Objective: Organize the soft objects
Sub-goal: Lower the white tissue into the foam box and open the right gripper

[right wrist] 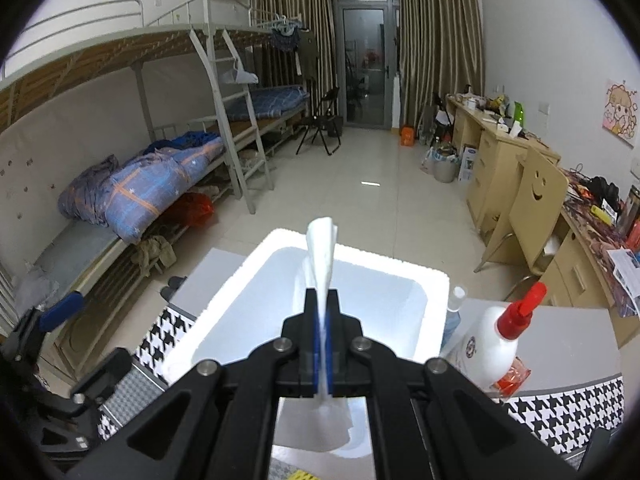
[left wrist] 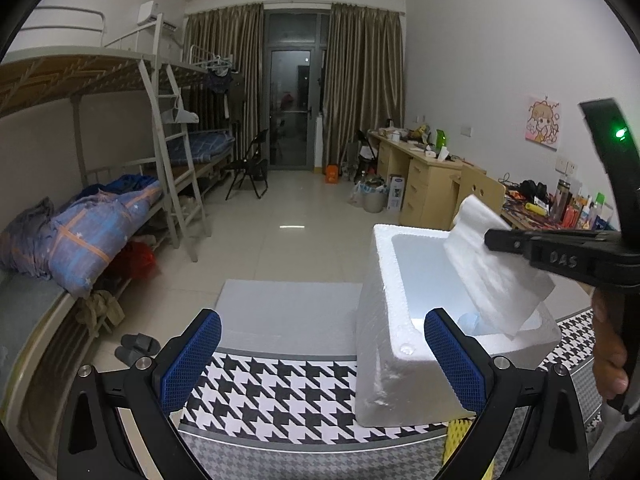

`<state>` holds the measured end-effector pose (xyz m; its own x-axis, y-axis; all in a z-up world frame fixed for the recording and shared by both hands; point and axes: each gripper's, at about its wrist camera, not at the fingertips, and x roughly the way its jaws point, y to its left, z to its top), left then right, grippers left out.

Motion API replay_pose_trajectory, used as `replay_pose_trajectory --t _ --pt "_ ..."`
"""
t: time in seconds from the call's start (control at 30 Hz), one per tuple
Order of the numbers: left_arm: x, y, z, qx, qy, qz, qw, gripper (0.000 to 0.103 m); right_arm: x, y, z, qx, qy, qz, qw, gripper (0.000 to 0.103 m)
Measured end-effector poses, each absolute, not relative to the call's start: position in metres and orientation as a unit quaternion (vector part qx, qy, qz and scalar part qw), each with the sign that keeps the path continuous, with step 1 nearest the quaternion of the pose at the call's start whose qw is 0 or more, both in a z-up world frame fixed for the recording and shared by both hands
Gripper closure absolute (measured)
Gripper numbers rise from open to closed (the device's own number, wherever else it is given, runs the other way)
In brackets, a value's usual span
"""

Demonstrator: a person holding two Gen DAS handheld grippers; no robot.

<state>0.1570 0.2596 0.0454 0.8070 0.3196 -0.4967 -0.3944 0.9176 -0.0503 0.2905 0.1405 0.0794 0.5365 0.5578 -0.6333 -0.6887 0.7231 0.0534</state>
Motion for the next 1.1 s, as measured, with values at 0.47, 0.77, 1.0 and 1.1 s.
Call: replay_pose_trajectory --t 0.47,0.77,1.0,1.1 --pt "0.159 0.255 0.042 -0.075 0.250 0.177 0.949 0.001 0.295 0.137 0.069 -0.109 0.350 0.349 0.863 0.038" --pt "0.153 0.241 0.052 -0.070 0.240 0.168 0.954 0.001 0.282 0.121 0.084 -0.101 0.328 0.349 0.872 0.031" --pt "0.144 0.226 0.061 -0.069 0.234 0.157 0.957 0.001 0.273 0.106 0.096 -0.095 0.312 0.339 0.882 0.019" --pt "0.140 0.217 0.067 -0.062 0.226 0.154 0.960 0.001 0.264 0.100 0.101 -0.093 0.302 0.338 0.886 0.016"
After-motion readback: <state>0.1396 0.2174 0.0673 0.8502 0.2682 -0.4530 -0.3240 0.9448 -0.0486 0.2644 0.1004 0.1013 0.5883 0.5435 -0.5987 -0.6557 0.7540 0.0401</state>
